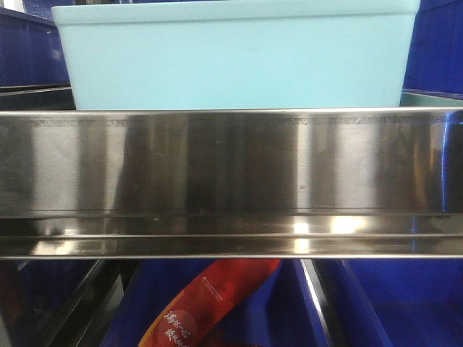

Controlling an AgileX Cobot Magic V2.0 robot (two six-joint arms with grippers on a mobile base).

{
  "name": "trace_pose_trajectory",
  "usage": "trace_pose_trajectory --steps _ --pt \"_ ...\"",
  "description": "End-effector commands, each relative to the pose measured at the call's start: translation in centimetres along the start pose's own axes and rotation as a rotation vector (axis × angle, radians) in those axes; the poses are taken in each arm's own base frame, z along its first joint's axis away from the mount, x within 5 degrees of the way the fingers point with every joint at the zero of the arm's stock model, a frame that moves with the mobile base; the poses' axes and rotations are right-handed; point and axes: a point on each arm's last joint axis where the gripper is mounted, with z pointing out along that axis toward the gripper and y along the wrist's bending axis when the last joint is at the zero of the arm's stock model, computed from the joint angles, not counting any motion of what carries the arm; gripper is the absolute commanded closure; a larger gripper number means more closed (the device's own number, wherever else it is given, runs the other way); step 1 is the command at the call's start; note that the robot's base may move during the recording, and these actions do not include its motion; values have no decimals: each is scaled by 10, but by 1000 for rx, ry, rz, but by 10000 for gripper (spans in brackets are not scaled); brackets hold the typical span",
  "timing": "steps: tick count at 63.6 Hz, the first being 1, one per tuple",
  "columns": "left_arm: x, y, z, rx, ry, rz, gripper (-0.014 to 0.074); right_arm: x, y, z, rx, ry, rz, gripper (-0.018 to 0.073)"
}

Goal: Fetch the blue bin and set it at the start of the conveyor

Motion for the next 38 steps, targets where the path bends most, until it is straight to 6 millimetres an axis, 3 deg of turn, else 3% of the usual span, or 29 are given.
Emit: trace_pose_trajectory --steps 1,9,25,38 --pt "-3 0 0 -2 -26 -1 707 -4 0 0 4 -44 8 725" --pt "-25 2 -4 -1 29 -1 707 -25 -1 -3 5 -85 8 725" --pt "-97 6 -25 -2 60 -2 707 -92 -2 -20 1 2 8 725" --pt "-137 9 -14 7 253 -2 707 -138 -4 -14 -4 151 3 725"
